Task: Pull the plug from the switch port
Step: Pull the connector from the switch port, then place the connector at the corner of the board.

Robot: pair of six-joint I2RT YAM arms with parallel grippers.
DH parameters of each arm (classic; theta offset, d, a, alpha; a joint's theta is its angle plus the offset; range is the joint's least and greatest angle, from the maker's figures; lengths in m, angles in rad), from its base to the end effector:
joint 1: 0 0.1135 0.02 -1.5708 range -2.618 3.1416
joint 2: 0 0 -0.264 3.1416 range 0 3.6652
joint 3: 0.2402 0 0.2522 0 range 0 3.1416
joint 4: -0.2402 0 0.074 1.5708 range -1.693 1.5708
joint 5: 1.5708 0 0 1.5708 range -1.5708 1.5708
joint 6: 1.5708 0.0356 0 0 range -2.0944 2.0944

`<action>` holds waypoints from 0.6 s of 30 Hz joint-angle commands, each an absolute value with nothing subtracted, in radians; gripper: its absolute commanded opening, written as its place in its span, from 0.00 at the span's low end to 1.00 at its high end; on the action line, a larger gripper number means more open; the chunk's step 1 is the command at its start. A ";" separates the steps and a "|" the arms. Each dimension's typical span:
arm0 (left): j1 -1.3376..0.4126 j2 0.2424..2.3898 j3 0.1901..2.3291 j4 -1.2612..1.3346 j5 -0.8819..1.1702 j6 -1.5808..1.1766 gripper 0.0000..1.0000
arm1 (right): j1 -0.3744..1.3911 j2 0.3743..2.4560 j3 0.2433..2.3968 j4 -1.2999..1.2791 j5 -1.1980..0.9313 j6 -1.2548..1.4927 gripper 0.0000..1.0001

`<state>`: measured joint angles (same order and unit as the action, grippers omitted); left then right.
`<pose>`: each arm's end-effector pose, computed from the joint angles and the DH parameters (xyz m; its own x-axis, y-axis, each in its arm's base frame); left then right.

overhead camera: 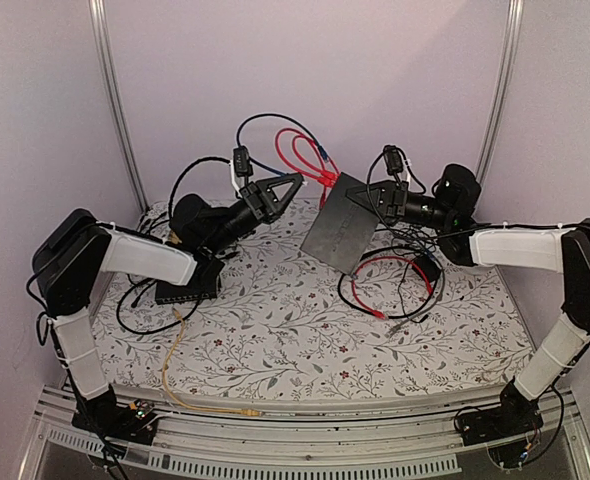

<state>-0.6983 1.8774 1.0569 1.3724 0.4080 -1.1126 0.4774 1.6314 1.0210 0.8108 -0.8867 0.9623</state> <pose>0.2984 -0.2689 0.2828 -0.5837 -0.5848 -0.5632 0.7357 -0.0874 -0.6717 0.3121 0.1925 0.3050 -0.6907 0.2265 -0.6868 -0.6967 0.0463 0.7159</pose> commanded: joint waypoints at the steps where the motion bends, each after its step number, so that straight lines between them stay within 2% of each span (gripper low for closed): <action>1: -0.696 1.853 1.072 1.408 0.425 -1.115 0.00 | 0.472 1.566 1.019 0.900 -0.852 0.974 0.01; 10: -0.645 1.831 0.993 1.373 0.390 -1.115 0.00 | 0.426 1.489 0.976 0.901 -0.833 0.968 0.01; 18: -0.602 1.945 1.080 1.349 0.398 -1.142 0.00 | 0.416 1.427 0.932 0.897 -0.846 0.966 0.01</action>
